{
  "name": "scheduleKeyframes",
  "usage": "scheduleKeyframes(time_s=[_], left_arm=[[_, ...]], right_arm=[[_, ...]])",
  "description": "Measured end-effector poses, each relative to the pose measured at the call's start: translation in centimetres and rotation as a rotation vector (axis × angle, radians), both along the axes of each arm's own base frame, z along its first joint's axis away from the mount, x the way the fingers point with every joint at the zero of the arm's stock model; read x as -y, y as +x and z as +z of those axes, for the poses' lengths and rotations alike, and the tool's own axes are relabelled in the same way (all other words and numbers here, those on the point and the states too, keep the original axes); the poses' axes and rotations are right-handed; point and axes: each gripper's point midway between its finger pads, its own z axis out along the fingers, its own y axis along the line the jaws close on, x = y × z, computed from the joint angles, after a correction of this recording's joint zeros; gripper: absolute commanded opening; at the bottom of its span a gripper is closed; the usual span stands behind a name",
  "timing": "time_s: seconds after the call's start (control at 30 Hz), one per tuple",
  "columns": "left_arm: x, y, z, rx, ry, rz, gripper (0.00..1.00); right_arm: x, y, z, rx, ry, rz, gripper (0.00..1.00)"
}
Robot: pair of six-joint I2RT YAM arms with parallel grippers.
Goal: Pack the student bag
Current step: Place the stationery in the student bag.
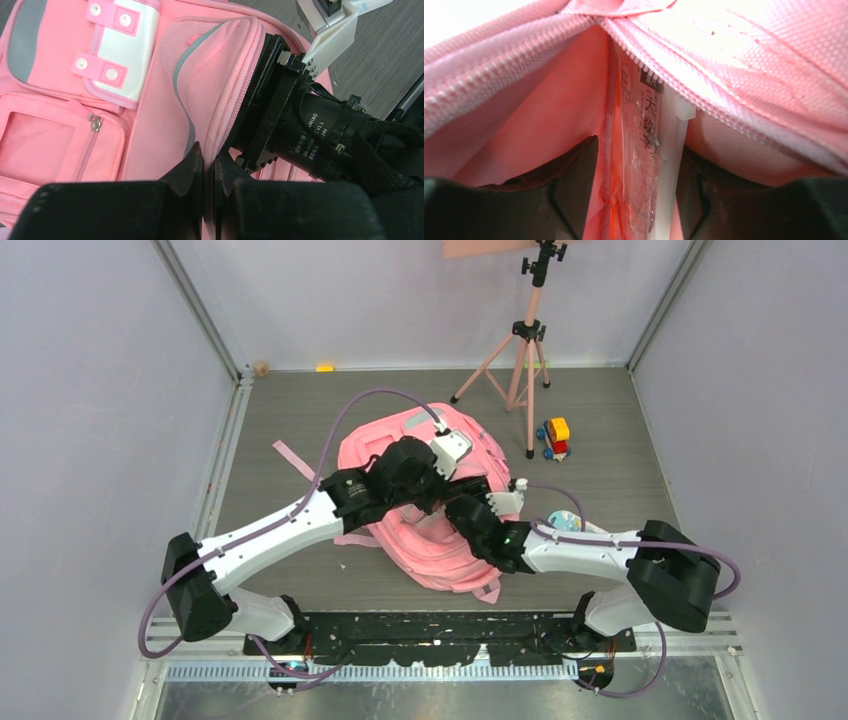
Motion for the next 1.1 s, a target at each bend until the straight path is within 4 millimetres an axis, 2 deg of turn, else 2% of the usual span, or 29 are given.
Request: scheduleKeyframes(time_s=[0.27, 0.43, 0.77, 0.87, 0.93, 1.03, 1.1], left_arm=[[0.1, 0.2, 1.2, 0.022, -0.036, 0.006, 0.0], [0.6, -0.1, 1.5, -0.007, -0.078, -0.011, 0.0], [2.3, -2.1, 1.8, -0.116, -0.168, -0.1, 0.0], [1.4, -0.2, 0.9, -0.117, -0.143, -0.04, 0.0], [1.2, 0.1, 0.7, -0.126, -0.145, -0.031, 0.0], [1.6, 0.3, 0.4, -0.141, -0.143, -0.031, 0.0], [1.8, 0.7, 0.2, -0.15, -0.137, -0.02, 0.0]], right_arm=[[1.3, -0.9, 0.4, -0.031, -0.13, 0.041, 0.79], [2.8, -2.1, 0.6, -0.067, -0.191, 0.071, 0.79], [6.5, -4.5, 1.5, -0.092, -0.309, 0.125, 0.79], [6.4, -5.5, 2.5, -0.057, -0.357, 0.216, 0.81], [6.0, -6.0, 2.7, -0.035, -0.388, 0.284, 0.82], [5.4, -6.9, 1.5, -0.027, -0.442, 0.384, 0.82], [5.5, -7.1, 1.5, -0.022, -0.451, 0.404, 0.82]])
